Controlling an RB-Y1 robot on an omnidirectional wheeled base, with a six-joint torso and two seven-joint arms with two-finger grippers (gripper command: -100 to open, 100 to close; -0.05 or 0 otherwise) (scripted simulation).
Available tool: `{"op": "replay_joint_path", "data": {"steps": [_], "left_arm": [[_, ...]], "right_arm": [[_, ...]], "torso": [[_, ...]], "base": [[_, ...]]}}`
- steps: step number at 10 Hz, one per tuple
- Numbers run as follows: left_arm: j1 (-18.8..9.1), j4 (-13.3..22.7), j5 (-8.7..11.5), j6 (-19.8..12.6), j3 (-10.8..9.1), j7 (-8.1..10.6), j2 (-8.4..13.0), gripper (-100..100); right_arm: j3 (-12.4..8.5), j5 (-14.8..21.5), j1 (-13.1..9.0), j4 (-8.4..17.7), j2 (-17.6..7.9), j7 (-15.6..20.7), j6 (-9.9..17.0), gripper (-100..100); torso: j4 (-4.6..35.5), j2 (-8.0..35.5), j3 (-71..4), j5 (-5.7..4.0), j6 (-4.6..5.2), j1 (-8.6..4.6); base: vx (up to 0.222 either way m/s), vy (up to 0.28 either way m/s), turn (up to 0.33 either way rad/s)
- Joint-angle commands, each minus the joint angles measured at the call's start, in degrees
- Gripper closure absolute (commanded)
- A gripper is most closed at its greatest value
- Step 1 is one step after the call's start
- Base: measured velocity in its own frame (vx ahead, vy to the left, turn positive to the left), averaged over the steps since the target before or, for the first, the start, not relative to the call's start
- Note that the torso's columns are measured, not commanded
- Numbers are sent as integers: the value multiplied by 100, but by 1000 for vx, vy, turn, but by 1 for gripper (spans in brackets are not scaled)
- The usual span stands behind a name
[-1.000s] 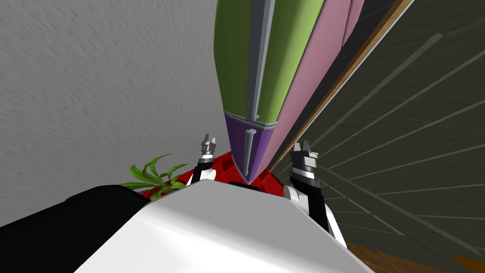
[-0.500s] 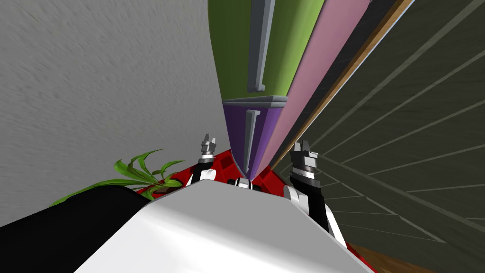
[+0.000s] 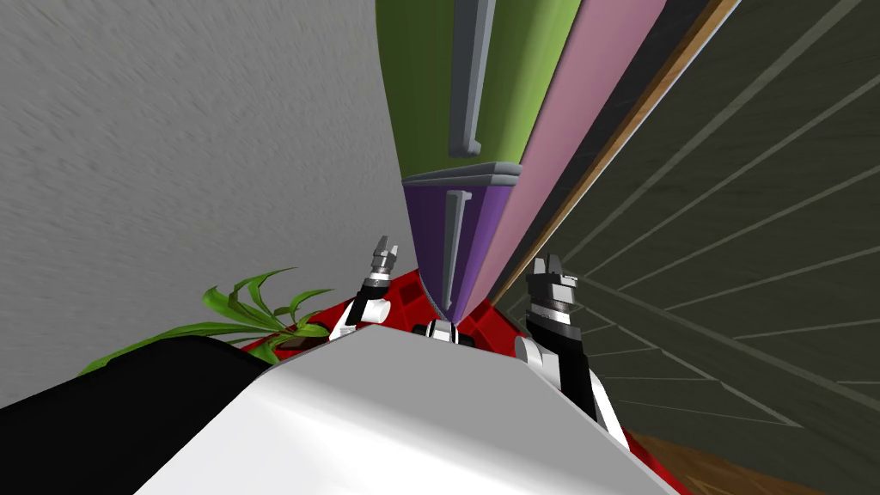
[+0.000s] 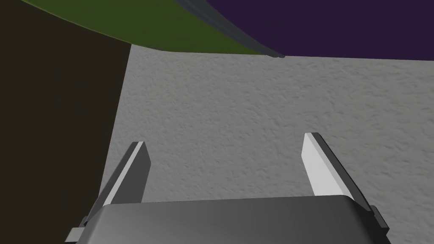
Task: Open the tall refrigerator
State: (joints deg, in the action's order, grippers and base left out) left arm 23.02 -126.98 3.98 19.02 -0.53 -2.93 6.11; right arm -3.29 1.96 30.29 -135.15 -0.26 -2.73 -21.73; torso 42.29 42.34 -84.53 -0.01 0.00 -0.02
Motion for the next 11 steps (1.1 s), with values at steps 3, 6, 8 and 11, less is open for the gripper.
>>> {"op": "replay_joint_path", "data": {"steps": [3, 6, 8, 11], "left_arm": [[-750, -24, -161, -719, 23, -73, 325, -100], [-1226, -41, -272, -1140, 36, -125, 392, -100], [-1509, -50, -331, -1425, 44, -152, 409, -100], [-1853, -59, -392, -1737, 53, -180, 419, -100]], "right_arm": [[0, 0, 0, 0, 0, 0, 0, 0], [0, 0, 0, 0, 0, 0, 0, 0], [0, 0, 0, 0, 0, 0, 0, 0], [0, 0, 0, 0, 0, 0, 0, 0]], "torso": [[-2, -8, -4, 2, -2, 5], [-1, -7, -4, 0, -1, 2], [-2, -8, -5, 1, -1, 3], [-1, -3, -3, 1, 1, 3]], "base": [[-54, -3, -17], [-52, -4, -23], [-41, -2, -19], [-45, -3, -19]]}}
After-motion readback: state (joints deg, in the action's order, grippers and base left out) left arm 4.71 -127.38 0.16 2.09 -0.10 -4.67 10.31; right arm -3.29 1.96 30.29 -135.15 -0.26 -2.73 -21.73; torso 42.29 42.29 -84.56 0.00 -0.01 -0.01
